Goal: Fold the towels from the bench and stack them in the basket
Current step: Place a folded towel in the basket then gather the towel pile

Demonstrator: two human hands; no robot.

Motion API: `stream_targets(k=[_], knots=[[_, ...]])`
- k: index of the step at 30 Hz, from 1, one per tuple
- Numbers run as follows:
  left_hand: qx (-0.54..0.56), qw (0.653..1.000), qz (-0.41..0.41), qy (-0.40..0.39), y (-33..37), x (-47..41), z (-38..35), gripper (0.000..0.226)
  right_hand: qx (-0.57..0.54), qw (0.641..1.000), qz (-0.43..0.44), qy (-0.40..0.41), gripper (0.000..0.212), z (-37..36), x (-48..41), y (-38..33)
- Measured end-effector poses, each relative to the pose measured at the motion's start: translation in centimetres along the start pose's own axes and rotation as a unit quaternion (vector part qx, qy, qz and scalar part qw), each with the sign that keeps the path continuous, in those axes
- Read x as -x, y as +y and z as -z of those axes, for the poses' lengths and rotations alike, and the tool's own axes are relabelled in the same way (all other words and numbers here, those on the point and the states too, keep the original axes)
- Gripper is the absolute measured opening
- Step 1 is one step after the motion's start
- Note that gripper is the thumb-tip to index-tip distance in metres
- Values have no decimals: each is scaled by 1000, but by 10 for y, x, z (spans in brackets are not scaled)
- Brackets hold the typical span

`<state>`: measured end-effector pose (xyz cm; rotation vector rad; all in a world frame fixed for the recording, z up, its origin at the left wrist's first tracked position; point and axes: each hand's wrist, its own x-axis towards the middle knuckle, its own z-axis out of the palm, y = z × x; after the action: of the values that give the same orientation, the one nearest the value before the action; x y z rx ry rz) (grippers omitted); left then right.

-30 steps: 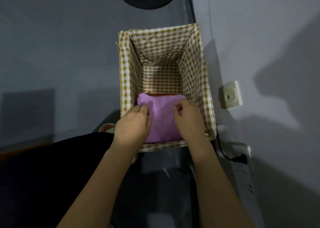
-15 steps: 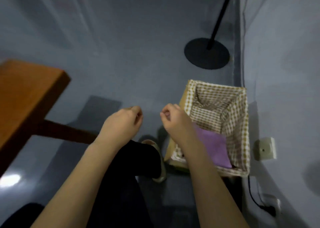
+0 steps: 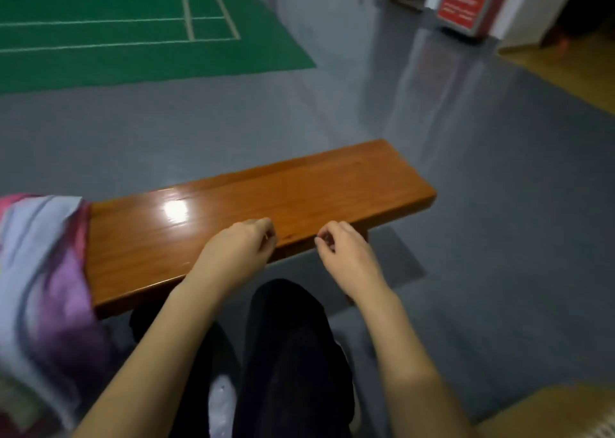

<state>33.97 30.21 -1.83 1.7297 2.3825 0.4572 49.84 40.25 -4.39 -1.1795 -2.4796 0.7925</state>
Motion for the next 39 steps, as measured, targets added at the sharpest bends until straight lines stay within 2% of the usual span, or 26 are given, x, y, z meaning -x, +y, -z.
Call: stream_targets(k=[9, 15, 19, 23, 30, 34, 37, 39], knots=[[38, 969, 234, 65, -147, 98, 27, 14, 20, 980, 150, -132, 20, -113, -32, -130], [45, 949, 297, 94, -216, 150, 41, 12, 12, 967, 190, -167, 20, -179, -29, -198], [52, 944, 301, 123, -248, 173, 50, 17, 3, 962, 219, -165, 18, -215, -30, -235], [46, 933, 319, 159, -280, 189, 61, 8, 1, 951, 258, -168, 19, -247, -36, -274], [35, 863, 433, 256, -348, 196, 81, 23, -11, 937, 326, -129, 25, -297, -57, -354], [20, 838, 483, 254, -376, 198, 76, 27, 11, 939, 310, -148, 27, -328, -69, -386], [-2, 842, 477, 250, -385, 198, 65, 19, 64, 942, 293, -148, 32, -352, -68, -389], [-8, 844, 470, 257, -388, 198, 61, 13, 79, 945, 293, -122, 26, -363, -67, -389]])
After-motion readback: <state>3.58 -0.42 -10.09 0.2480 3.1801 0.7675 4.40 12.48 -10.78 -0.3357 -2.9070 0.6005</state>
